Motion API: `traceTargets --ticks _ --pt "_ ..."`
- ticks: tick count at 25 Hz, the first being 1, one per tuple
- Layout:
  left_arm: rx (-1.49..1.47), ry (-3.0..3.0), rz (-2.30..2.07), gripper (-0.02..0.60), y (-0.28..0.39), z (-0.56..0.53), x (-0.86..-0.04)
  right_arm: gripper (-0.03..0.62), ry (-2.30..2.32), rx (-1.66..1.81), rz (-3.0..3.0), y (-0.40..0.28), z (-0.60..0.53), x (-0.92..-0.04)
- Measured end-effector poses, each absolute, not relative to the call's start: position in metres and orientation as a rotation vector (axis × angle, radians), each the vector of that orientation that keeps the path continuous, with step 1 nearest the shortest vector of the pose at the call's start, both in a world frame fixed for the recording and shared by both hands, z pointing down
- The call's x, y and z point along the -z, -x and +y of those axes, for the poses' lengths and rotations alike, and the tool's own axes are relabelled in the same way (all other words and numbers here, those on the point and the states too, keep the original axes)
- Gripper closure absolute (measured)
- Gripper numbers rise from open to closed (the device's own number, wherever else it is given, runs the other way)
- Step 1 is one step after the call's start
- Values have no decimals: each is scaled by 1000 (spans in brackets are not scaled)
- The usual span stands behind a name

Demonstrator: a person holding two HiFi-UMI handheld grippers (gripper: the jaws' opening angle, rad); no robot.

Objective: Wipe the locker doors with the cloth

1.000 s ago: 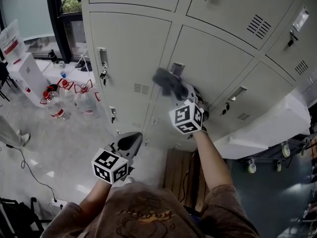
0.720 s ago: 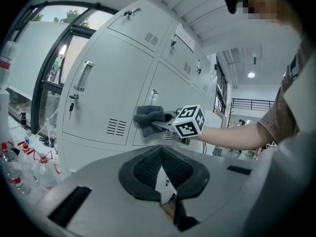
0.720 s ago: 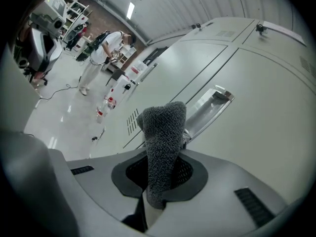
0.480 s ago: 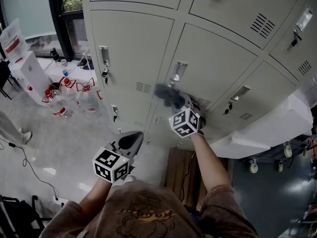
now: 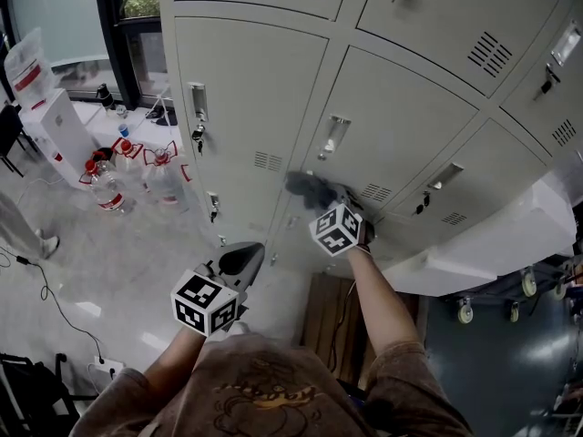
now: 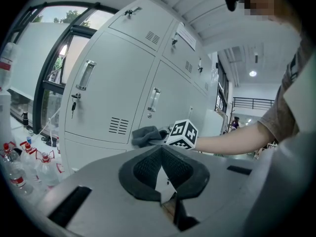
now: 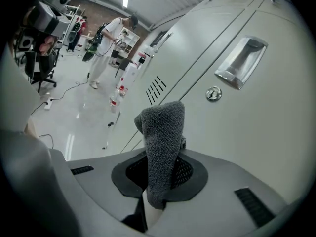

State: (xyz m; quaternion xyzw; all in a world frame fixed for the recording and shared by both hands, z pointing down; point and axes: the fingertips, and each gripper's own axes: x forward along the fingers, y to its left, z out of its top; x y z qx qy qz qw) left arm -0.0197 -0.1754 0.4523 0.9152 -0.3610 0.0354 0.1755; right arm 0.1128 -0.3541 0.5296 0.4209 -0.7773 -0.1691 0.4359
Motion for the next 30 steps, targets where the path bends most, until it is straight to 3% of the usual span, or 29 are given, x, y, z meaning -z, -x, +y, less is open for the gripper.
traceTargets --ticks 13,30 --pt "-96 -2589 -1007 578 15 -170 -455 557 -1023 431 -1910 -127 -328 -523" --pt "-79 -2643 -898 578 -20 -157 -446 557 -1226 706 -1947 -153 -297 -323"
